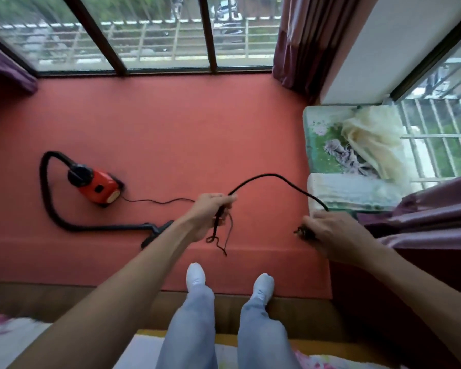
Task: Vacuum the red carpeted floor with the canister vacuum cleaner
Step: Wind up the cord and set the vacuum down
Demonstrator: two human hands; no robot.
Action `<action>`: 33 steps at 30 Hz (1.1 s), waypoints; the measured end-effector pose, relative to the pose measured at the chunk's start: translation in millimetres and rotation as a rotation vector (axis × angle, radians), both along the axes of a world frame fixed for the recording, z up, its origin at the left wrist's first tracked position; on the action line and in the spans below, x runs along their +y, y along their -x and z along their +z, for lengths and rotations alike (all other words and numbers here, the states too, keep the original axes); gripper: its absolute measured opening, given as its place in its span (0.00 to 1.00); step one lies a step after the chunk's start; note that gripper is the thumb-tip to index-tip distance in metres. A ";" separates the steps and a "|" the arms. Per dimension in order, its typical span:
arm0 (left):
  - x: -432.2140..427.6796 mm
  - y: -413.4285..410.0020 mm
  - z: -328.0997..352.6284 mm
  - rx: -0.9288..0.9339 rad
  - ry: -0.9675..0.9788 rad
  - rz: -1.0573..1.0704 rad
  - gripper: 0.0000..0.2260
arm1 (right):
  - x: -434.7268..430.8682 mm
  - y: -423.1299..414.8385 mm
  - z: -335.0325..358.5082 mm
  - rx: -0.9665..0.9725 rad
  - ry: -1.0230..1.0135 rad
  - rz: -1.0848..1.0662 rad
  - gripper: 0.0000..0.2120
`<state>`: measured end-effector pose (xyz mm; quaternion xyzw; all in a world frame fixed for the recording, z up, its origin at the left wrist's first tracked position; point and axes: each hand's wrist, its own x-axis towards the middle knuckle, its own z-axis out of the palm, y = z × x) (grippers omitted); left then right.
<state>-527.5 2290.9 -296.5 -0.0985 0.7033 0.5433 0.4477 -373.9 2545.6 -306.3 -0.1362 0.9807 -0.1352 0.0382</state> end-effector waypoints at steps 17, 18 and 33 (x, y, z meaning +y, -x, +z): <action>-87.8 102.6 79.9 -0.446 -0.858 0.956 0.07 | -257.3 114.9 -101.4 -0.286 0.390 0.120 0.19; -100.3 113.8 76.1 -0.427 -0.867 1.012 0.06 | -262.3 119.0 -99.0 -0.287 0.432 0.100 0.16; -183.0 112.0 -109.6 -0.598 -0.300 1.073 0.16 | -275.5 238.3 -23.0 -0.389 0.742 -0.434 0.16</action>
